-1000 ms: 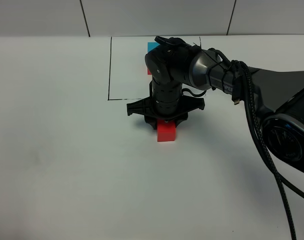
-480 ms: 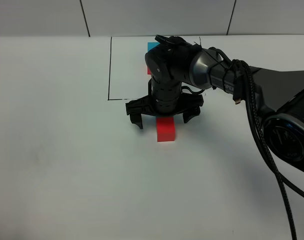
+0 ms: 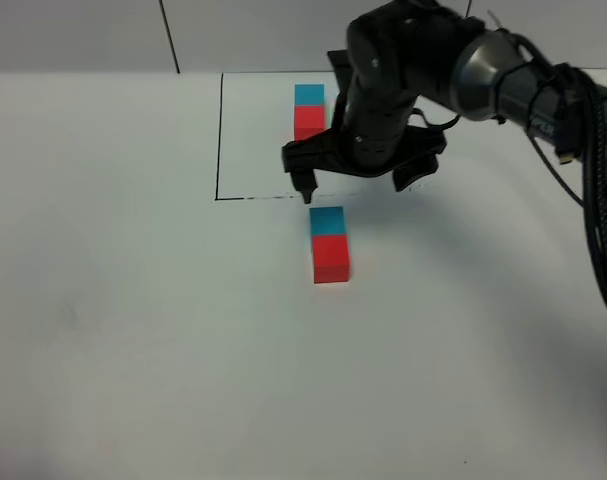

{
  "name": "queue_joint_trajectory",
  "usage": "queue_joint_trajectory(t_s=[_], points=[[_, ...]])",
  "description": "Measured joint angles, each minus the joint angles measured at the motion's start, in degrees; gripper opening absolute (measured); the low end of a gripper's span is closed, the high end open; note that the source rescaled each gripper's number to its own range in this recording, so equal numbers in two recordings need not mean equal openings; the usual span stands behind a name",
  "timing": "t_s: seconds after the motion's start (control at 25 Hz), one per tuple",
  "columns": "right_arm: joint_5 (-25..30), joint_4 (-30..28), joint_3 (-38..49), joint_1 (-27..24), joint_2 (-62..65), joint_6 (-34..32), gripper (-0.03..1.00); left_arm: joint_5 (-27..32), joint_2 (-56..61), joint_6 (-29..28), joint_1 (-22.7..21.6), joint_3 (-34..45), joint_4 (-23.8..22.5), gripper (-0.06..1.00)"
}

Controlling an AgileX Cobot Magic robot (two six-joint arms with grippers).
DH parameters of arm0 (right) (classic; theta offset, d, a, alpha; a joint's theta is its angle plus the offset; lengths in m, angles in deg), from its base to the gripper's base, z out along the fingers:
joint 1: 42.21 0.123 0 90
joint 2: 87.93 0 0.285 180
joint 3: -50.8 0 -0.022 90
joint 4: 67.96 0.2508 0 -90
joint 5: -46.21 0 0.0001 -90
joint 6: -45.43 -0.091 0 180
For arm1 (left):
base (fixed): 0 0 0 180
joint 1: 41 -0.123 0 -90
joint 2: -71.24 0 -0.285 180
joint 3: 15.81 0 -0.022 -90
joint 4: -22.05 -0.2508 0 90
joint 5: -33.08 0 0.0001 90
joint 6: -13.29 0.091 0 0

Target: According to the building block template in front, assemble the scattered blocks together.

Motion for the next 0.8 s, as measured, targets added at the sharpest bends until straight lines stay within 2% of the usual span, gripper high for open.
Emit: queue_joint_trajectory(t_s=[0.16, 0.24, 0.48, 0.64, 0.8], points=[[4.5, 0.3, 0.9, -6.4, 3.1, 8.8, 1.0, 0.0, 0.0, 0.0, 0.0, 0.0, 0.0, 0.69], [4.8, 0.3, 3.4, -9.6, 5.8, 12.4, 1.0, 0.0, 0.0, 0.0, 0.0, 0.0, 0.0, 0.69], [0.5, 0.4, 18.8, -16.5, 19.0, 18.2, 1.0, 0.0, 0.0, 0.1, 0.0, 0.0, 0.0, 0.69], [-2.8, 0.4, 29.6, -20.0, 30.9, 19.8, 1.0, 0.0, 0.0, 0.1, 0.0, 0.0, 0.0, 0.69], [-3.7, -0.2, 39.6, -22.7, 42.2, 21.5, 1.0, 0.0, 0.0, 0.1, 0.0, 0.0, 0.0, 0.69]])
